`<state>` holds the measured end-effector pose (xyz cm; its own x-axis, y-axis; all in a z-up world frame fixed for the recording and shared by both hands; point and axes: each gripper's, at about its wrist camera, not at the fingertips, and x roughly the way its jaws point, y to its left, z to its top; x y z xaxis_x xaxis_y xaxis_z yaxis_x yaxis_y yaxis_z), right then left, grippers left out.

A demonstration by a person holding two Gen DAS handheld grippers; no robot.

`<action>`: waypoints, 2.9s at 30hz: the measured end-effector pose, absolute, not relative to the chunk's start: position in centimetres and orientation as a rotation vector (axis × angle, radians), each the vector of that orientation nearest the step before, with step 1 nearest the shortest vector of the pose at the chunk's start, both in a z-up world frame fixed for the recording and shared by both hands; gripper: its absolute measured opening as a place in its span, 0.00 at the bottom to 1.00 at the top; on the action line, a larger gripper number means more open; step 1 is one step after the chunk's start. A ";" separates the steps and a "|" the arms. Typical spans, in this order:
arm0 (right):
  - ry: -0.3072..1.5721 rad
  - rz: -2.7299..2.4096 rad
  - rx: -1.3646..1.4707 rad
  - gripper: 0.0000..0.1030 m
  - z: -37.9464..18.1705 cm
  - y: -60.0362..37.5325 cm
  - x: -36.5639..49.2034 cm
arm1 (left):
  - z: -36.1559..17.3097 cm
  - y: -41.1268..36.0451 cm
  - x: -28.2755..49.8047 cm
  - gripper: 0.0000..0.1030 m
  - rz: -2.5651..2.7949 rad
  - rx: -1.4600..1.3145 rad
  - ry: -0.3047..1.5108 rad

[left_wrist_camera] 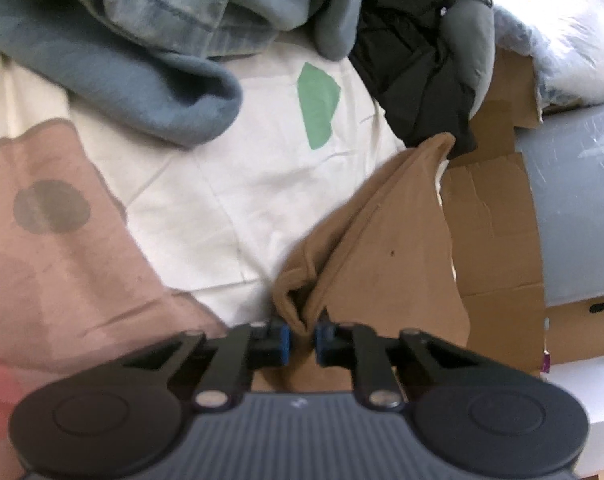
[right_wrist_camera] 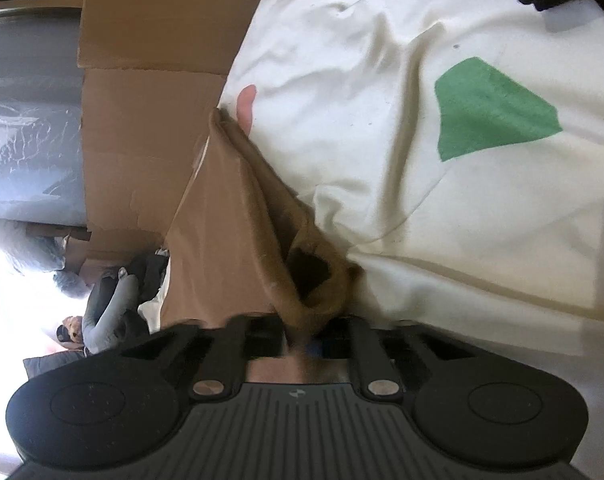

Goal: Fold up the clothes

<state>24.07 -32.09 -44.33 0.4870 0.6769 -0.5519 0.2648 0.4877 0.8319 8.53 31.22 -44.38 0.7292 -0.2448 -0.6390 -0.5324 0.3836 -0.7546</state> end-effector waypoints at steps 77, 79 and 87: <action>1.354 0.490 0.517 0.31 -37.9 -24.2 25.9 | -45.9 29.2 4.6 0.13 0.081 -1.206 0.940; 1.384 0.561 0.455 0.21 -37.8 -22.0 24.9 | -45.9 29.2 4.8 0.13 0.079 -1.198 0.945; 1.451 0.718 0.305 0.07 -38.6 -16.3 21.6 | -46.0 29.4 5.0 0.12 0.069 -1.195 0.952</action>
<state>21.62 -16.25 -38.62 -0.0399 0.6103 -0.7912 -0.2593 0.7584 0.5980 4.97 29.43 -46.05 0.6266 -0.4209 -0.6559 -0.5113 0.4130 -0.7536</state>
